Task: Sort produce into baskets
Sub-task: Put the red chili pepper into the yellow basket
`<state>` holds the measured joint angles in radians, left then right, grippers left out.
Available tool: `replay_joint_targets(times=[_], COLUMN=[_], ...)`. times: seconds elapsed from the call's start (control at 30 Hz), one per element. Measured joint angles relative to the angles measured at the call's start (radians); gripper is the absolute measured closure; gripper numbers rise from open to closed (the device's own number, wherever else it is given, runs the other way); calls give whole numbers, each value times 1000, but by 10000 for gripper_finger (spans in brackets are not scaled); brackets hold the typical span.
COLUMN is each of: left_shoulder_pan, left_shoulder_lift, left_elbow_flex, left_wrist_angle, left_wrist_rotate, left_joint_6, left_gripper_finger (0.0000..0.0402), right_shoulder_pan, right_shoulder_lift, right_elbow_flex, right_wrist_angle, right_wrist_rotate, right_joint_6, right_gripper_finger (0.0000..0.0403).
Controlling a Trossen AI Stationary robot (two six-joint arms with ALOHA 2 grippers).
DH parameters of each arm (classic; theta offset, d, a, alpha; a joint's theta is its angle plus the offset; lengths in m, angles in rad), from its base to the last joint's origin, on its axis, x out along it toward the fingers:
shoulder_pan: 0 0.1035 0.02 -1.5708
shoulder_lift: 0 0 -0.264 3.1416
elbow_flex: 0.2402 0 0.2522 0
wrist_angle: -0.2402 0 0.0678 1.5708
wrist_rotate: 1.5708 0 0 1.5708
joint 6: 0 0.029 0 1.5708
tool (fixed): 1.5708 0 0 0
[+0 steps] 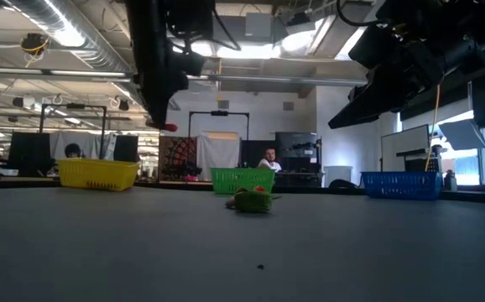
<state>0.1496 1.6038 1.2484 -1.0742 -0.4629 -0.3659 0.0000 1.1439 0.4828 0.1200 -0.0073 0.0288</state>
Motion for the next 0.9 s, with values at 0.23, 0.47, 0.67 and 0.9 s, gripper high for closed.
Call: replay_joint_targets(times=[0.23, 0.47, 0.67, 0.9], left_shoulder_pan=[101, 225, 337, 458], left_shoulder_lift=[-25, -45, -45, -45], left_elbow_flex=[0, 0, 0, 0], left_wrist_angle=[-50, -98, -118, -104], left_wrist_rotate=[-7, -7, -9, -19], left_joint_6=[9, 20, 54, 62], left_gripper_finger=[357, 356, 356, 356], right_shoulder_pan=[0, 0, 0, 0], right_shoulder_lift=[0, 0, 0, 0], right_elbow_flex=[0, 0, 0, 0], right_wrist_angle=[-13, -21, -19, -18], right_wrist_rotate=[0, 0, 0, 0], right_joint_6=[0, 0, 0, 0], right_gripper_finger=[206, 206, 206, 206])
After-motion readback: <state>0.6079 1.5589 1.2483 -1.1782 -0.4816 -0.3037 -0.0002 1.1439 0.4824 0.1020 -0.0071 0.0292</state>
